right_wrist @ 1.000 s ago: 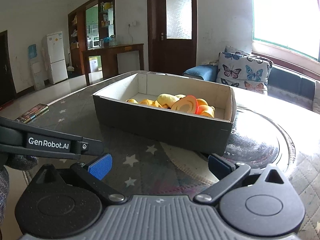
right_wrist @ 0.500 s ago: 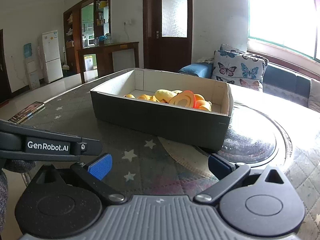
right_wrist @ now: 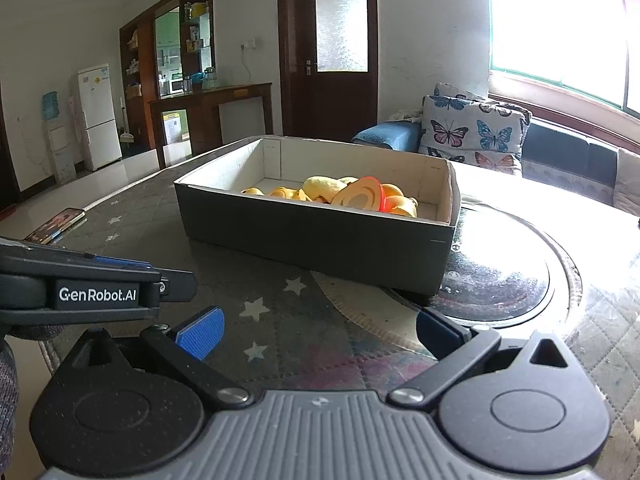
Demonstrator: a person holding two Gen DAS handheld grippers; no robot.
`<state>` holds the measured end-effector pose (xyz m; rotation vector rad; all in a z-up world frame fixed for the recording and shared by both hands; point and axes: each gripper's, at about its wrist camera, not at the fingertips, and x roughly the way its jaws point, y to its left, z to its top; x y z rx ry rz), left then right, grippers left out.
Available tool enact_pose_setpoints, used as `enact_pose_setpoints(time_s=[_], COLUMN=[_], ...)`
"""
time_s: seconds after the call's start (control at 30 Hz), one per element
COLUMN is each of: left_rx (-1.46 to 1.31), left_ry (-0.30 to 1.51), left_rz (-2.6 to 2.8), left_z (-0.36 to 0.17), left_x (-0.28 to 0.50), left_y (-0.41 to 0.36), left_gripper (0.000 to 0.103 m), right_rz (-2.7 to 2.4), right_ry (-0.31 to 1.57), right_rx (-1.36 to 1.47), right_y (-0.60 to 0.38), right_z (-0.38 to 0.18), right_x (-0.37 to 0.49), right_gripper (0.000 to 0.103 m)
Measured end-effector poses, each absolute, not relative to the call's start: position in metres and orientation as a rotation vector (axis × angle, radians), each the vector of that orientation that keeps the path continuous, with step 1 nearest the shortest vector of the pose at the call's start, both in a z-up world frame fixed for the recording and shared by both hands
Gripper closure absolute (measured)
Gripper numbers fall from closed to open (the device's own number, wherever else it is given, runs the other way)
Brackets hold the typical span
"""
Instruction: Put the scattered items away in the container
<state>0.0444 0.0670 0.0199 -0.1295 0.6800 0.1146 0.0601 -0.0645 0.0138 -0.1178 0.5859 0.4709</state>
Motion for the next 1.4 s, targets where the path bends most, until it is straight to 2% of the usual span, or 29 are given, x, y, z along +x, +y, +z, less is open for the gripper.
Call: enact_pose_setpoints(time_s=[1.4], left_rx=[-0.064], left_ry=[0.674], left_rz=[0.101], left_z=[0.030], left_x=[0.088], left_y=[0.068], left_gripper=[0.066], right_rz=[0.408], right_ry=[0.618], right_rx=[-0.103], right_y=[-0.060], right_z=[0.015], right_x=[0.106], right_gripper=[0.000])
